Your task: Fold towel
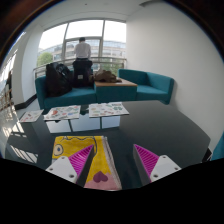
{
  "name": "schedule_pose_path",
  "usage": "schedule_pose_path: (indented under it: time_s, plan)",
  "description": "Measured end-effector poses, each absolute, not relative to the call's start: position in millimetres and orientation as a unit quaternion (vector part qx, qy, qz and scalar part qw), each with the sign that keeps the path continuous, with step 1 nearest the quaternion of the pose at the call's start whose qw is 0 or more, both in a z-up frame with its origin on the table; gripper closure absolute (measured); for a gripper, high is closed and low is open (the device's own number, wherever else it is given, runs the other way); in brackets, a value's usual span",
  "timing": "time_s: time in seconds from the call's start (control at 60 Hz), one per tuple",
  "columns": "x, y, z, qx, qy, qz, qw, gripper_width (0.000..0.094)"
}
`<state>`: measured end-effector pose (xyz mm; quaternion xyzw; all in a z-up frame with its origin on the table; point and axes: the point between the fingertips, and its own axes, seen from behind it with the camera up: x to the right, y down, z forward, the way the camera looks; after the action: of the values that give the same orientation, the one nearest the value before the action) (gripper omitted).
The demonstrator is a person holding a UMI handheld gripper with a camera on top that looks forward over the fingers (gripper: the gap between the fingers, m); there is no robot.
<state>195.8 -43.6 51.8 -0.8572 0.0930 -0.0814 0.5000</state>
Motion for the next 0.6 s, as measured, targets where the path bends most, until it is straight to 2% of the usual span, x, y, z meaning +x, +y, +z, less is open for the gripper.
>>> schedule_pose_path:
  time_s: [0.133,0.283,0.6]
  plan:
    - [158.6,-48.4,82.4,-0.850,0.071,-0.043,0.521,0.0101]
    - [96.3,-84.9,110.8,-0.842,0.043,-0.013,0.538,0.0101]
    - [-27.5,-180.6,122.9,-0.844,-0.018,0.031,0.536,0.0080]
